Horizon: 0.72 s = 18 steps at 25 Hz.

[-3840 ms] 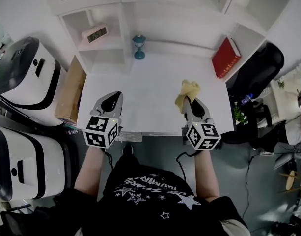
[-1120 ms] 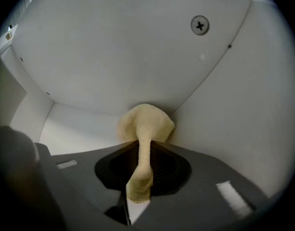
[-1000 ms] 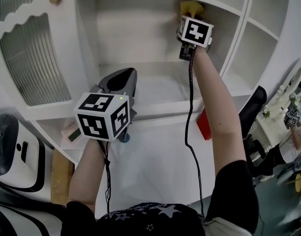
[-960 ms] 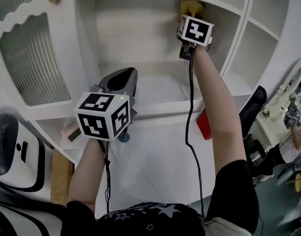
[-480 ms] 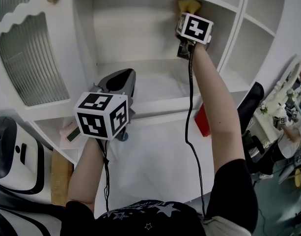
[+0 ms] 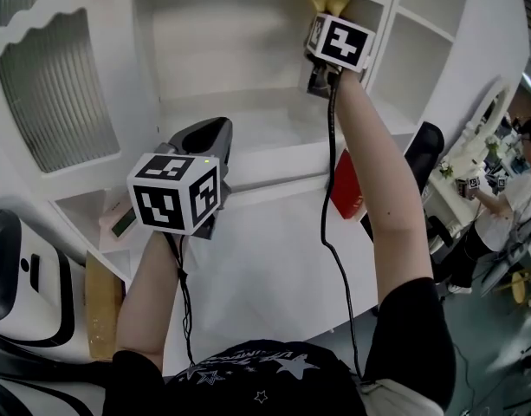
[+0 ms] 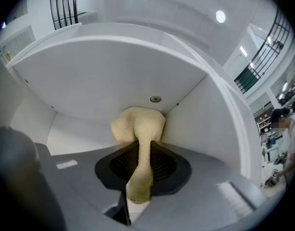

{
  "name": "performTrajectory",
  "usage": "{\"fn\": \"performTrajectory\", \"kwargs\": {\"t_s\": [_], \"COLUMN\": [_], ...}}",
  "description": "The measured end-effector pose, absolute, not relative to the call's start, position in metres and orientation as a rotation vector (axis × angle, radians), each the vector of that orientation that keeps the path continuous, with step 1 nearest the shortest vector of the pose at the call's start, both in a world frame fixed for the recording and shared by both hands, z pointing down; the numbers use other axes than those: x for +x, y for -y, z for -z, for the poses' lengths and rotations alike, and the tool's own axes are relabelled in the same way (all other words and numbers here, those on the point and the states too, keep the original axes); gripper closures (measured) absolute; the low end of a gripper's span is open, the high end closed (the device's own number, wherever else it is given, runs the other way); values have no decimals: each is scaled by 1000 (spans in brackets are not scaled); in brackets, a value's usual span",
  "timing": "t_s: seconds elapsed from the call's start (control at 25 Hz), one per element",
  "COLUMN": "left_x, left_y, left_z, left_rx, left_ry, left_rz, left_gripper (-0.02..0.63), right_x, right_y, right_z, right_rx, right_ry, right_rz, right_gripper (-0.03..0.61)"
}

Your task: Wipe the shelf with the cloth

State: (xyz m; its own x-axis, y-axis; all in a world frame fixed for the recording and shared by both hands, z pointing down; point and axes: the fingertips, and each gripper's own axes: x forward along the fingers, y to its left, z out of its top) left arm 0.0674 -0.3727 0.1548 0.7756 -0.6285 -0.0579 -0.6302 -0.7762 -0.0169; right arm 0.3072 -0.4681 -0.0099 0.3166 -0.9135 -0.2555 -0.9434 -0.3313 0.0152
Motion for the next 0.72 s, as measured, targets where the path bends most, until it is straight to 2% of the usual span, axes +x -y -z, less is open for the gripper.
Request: {"fn": "performTrajectory", "kwargs": {"t_s": [0.72], "left_x": [62], "left_y": [320], "left_z": [-176], "left_rx": [-3014], "left_ry": [-915], "left_rz": [-35], "left_gripper": [611], "right_x": [312], "right_y": [367], "right_z": [3], "right_rx": [-2524], "right_ry": [-1590], "right_rz": [-364], "right_gripper": [494]}}
